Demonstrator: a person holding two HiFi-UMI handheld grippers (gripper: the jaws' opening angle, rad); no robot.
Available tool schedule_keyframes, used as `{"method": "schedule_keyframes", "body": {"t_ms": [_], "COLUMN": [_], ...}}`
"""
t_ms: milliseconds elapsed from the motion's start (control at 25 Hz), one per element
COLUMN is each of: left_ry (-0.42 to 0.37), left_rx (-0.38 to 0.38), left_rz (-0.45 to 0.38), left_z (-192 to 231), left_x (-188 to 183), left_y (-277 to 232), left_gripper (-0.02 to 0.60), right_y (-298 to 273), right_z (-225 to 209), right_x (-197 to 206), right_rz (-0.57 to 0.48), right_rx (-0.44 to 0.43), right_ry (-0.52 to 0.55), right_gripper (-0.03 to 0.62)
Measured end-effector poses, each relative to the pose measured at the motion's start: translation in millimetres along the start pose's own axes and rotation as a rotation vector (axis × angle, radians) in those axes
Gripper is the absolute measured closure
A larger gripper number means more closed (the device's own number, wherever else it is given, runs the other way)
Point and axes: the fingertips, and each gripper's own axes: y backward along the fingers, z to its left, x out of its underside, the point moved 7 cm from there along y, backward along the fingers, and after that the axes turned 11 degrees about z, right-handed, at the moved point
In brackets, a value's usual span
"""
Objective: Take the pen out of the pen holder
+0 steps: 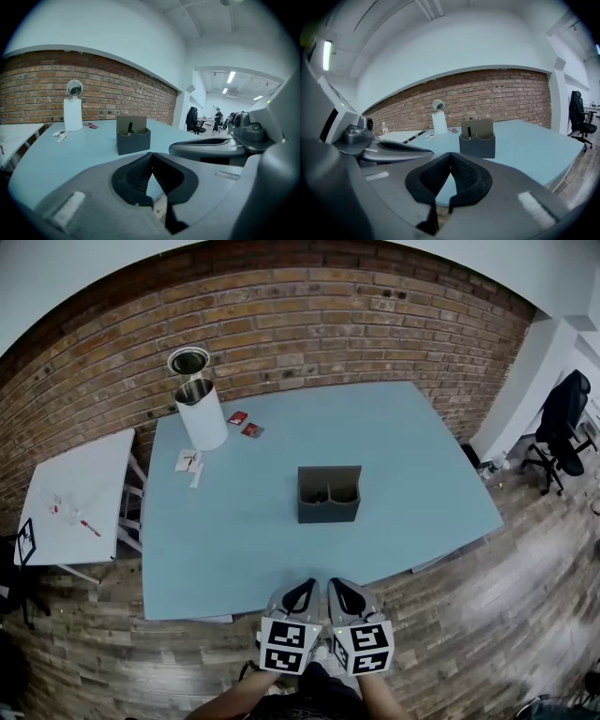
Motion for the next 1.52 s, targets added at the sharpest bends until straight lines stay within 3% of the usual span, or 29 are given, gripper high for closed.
{"method": "schedule_keyframes", "body": {"t_ms": [800,1520], "left_ry": [0.03,0.011], "left_rx": [-0.095,-0.07], "left_rz": [-0.003,0.009], "left_z": [16.0,62.5], "left_x": [-38.4,-61.5], "left_y": [-31.7,-66.9], "left_gripper": [0.583,0.583], "right_y": [-40.9,-96.3], "right_z": [-33.6,-46.3], "right_x": [-42.8,-70.3], "right_rz": [-0.009,0.007], "right_rx": [-0.092,-0.027], "right_ry": [0.054,0.077], "right_gripper": [0.591,0.579]}}
